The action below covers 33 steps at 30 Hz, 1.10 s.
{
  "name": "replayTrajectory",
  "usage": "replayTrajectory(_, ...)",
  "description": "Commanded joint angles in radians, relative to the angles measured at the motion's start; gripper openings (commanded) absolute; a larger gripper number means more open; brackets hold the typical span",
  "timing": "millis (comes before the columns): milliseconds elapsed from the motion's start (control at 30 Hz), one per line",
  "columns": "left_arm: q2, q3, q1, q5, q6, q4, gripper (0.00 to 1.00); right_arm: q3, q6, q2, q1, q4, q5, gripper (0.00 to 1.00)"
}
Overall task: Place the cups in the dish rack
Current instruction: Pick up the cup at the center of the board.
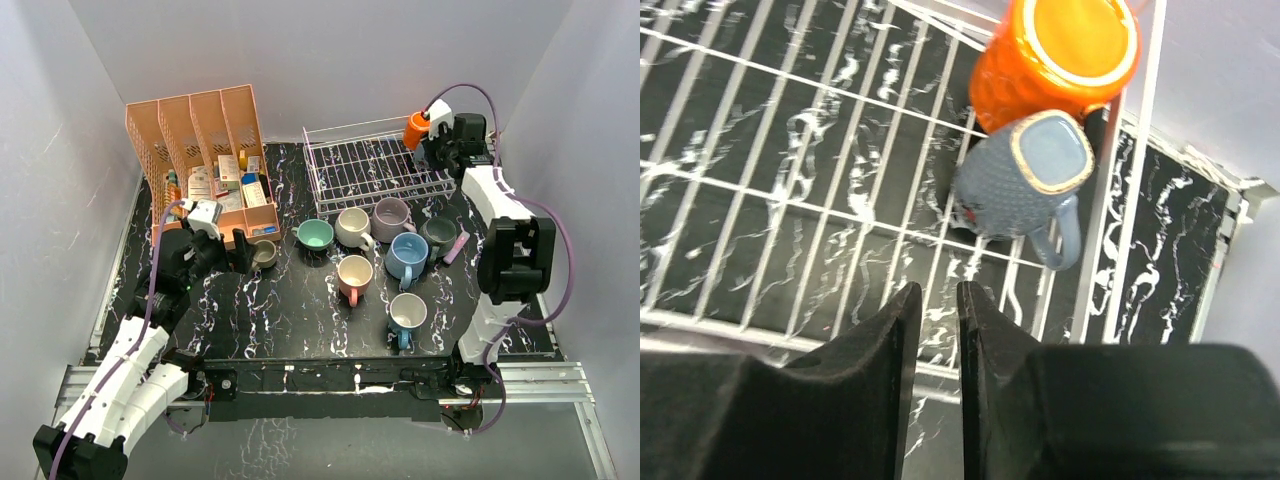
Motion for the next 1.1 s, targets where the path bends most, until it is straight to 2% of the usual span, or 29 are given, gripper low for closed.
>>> replayTrajectory(0, 0.031, 0.046, 0.005, 0.067, -0.148, -0.018, 0.97, -0.065, 0.019, -0.162, -0.002, 0.011, -0.2, 0.26)
replayTrajectory(133, 0.101, 0.129, 0.005, 0.111, -0.27, -0.076, 0.97, -0.167, 0.015, -0.288, -0.002, -0.006, -0.398, 0.39)
replayTrajectory(267, 0.211, 0.23, 0.005, 0.145, -0.342, -0.143, 0.96, -0.218, 0.023, -0.368, -0.002, -0.077, -0.601, 0.4)
replayTrajectory(333, 0.29, 0.32, 0.006, 0.137, -0.356, -0.232, 0.94, -0.216, 0.021, -0.392, -0.002, -0.144, -0.69, 0.41)
replayTrajectory(500, 0.508, 0.534, 0.004, 0.118, -0.329, -0.46, 0.92, -0.266, -0.023, -0.487, -0.006, -0.269, -0.799, 0.44)
replayTrajectory(600, 0.606, 0.632, 0.005, 0.034, -0.311, -0.576, 0.86, -0.31, -0.052, -0.558, -0.043, -0.301, -0.805, 0.44)
replayTrajectory(667, 0.647, 0.684, 0.004, -0.01, -0.297, -0.62, 0.77, -0.32, -0.063, -0.593, -0.067, -0.345, -0.827, 0.44)
replayTrajectory(800, 0.758, 0.716, -0.001, -0.057, -0.268, -0.665, 0.44, -0.395, -0.081, -0.65, -0.085, -0.35, -0.881, 0.44)
replayTrajectory(900, 0.806, 0.716, -0.03, -0.124, -0.238, -0.698, 0.42, -0.442, -0.025, -0.635, -0.121, -0.308, -0.972, 0.44)
replayTrajectory(1067, 0.827, 0.717, -0.116, -0.214, -0.221, -0.675, 0.42, -0.432, -0.017, -0.603, -0.132, -0.307, -1.006, 0.44)
